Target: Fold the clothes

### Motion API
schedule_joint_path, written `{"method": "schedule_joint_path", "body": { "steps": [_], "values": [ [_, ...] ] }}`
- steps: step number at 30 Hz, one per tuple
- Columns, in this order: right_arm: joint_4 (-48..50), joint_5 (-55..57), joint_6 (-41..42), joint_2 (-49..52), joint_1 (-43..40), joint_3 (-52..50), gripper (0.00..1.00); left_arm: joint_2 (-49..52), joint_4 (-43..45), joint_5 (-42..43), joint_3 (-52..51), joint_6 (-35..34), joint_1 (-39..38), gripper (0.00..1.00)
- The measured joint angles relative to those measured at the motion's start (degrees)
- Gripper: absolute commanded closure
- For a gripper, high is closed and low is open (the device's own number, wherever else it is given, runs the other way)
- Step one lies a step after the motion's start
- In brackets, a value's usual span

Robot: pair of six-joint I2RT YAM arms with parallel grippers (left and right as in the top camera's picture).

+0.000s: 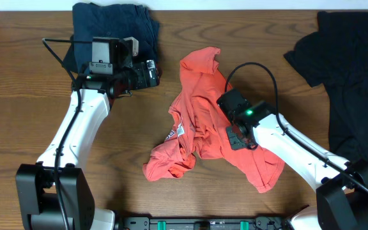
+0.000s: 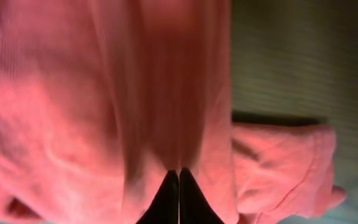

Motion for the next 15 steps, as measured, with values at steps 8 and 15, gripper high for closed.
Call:
{"method": "schedule_joint_path", "body": {
  "steps": [8, 15],
  "values": [
    [-2.56, 0.37, -1.22, 0.0, -2.75, 3.23, 0.76, 0.0, -0.07, -0.22, 0.0, 0.0, 0.0, 0.05],
    [-2.14, -6.62, -6.58, -0.02, -3.19, 6.84, 0.65, 0.0, -0.15, -0.22, 0.0, 0.0, 0.0, 0.05]
  ]
}}
